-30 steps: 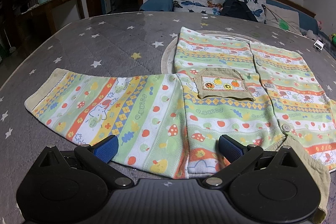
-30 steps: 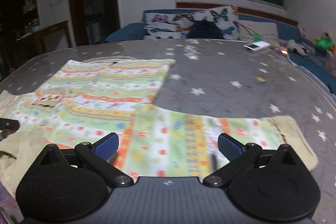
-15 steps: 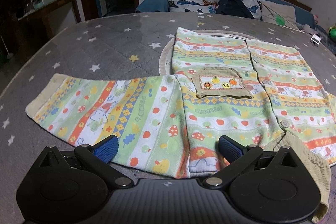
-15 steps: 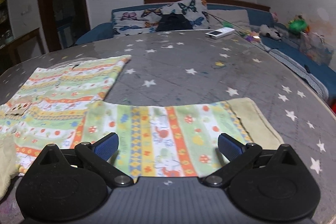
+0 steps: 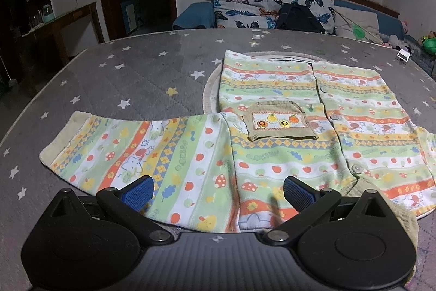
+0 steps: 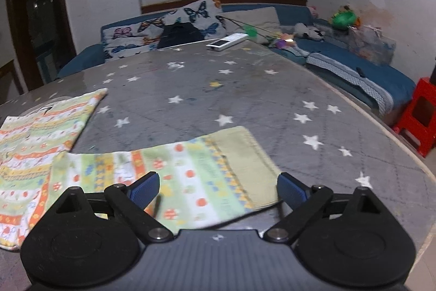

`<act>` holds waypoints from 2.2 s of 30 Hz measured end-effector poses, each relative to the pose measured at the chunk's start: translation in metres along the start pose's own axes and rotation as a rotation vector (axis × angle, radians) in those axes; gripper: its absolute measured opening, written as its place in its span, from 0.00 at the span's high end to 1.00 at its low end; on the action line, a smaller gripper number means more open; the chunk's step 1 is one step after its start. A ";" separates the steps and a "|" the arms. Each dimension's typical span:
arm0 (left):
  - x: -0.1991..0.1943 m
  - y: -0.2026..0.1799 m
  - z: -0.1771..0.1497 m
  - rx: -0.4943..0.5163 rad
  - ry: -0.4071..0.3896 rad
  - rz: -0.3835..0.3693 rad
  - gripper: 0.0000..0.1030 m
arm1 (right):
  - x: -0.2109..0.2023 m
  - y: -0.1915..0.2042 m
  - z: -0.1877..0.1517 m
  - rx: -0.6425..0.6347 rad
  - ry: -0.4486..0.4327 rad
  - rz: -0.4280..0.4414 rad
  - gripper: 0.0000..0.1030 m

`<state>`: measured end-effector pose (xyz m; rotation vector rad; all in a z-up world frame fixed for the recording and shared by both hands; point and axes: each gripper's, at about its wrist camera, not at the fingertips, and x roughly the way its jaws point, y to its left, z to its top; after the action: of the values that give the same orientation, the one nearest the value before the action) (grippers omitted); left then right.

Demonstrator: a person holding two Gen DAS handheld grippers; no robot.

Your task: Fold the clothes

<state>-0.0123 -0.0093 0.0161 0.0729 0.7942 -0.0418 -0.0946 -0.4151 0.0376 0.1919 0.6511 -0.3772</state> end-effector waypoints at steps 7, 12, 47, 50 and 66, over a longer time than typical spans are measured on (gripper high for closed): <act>-0.001 -0.002 0.001 0.004 0.006 -0.005 0.00 | -0.001 -0.010 0.001 0.034 0.004 -0.013 0.09; -0.004 -0.004 0.002 -0.003 0.016 -0.012 0.00 | -0.006 -0.004 -0.001 0.037 0.010 0.011 0.06; -0.035 -0.034 -0.019 0.005 0.076 -0.064 0.00 | -0.055 0.092 -0.028 -0.177 0.038 0.223 0.00; -0.035 -0.036 -0.019 0.007 0.079 -0.068 0.00 | -0.054 0.087 -0.028 -0.175 0.040 0.211 0.00; -0.031 -0.049 -0.018 0.030 0.094 -0.080 0.00 | -0.042 0.044 -0.024 -0.097 0.036 0.104 0.00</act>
<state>-0.0497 -0.0562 0.0228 0.0717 0.8906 -0.1264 -0.1213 -0.3564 0.0470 0.1399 0.6907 -0.2417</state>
